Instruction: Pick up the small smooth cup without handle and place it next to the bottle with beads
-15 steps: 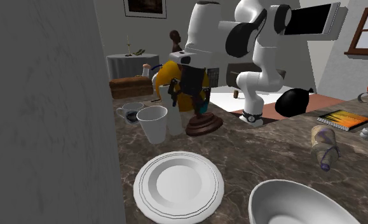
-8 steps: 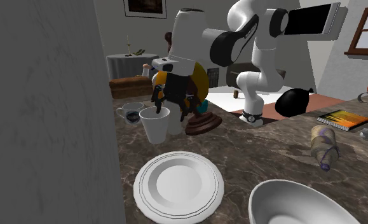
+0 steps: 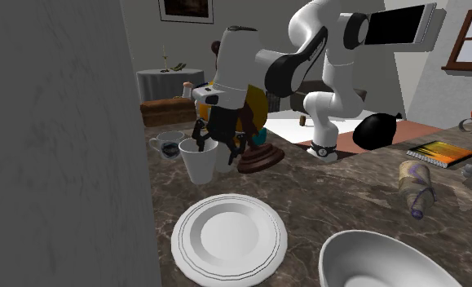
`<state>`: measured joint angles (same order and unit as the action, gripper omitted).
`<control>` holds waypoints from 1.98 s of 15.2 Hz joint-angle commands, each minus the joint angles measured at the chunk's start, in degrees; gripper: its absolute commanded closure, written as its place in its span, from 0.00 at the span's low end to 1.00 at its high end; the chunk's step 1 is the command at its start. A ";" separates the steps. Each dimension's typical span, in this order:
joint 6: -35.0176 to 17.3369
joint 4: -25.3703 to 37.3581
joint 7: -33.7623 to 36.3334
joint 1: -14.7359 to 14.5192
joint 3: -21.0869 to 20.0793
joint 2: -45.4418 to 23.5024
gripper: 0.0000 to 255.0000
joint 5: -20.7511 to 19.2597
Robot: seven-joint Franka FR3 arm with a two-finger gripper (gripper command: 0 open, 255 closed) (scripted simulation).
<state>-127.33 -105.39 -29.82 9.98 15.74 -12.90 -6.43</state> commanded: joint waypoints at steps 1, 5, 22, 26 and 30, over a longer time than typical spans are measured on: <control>-0.08 -0.04 0.01 0.01 0.00 -0.03 0.00 0.01; -0.08 -0.05 0.02 0.01 0.00 -0.03 1.00 0.00; 5.57 3.92 -0.52 -0.14 0.05 1.73 1.00 -0.11; 8.45 6.23 -0.83 -0.18 0.05 2.33 1.00 -0.10; 11.39 8.78 -1.17 -0.20 0.06 2.74 1.00 -0.05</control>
<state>-116.83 -97.45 -30.91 9.80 15.81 -10.19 -6.51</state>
